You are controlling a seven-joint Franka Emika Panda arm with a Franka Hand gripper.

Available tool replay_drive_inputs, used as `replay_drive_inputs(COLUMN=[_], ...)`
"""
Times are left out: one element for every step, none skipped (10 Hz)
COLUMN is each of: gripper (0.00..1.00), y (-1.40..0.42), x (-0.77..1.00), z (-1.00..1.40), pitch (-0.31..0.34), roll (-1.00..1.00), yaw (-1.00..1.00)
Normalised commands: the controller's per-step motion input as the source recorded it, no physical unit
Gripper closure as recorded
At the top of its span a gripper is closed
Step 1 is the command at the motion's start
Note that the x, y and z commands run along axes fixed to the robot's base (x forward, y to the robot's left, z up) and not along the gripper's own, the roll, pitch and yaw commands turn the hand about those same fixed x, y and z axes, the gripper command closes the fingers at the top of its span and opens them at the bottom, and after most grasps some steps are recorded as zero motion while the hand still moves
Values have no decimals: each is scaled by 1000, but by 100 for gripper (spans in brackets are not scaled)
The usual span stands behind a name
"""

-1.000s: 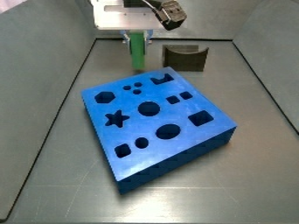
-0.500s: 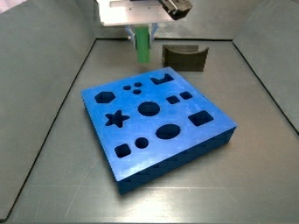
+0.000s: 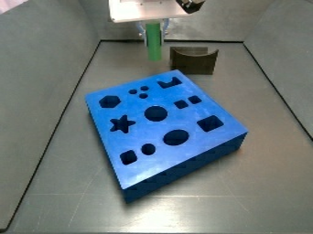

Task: Pick up the hexagon object. Move up. Move to above the board. Insert the hexagon object.
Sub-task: Move to above the board.

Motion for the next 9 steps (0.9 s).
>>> replay_drive_inputs(gripper=[100,100,100,100,100,100,100,100,100], y=[161,156,146,140,130,125,120,114,108], x=[42,38,30,26,20,16,12,8,4], z=[1000,1000,1000,1000,1000,1000,1000,1000,1000], pitch=[51,51,60,66,78,82,86,90,96], roll=[-93,-82,-75,-75,-78,-76,-75,-72,-69], yaw=[-39,-38,-39,-40,-45,-45,-45,-45,-44])
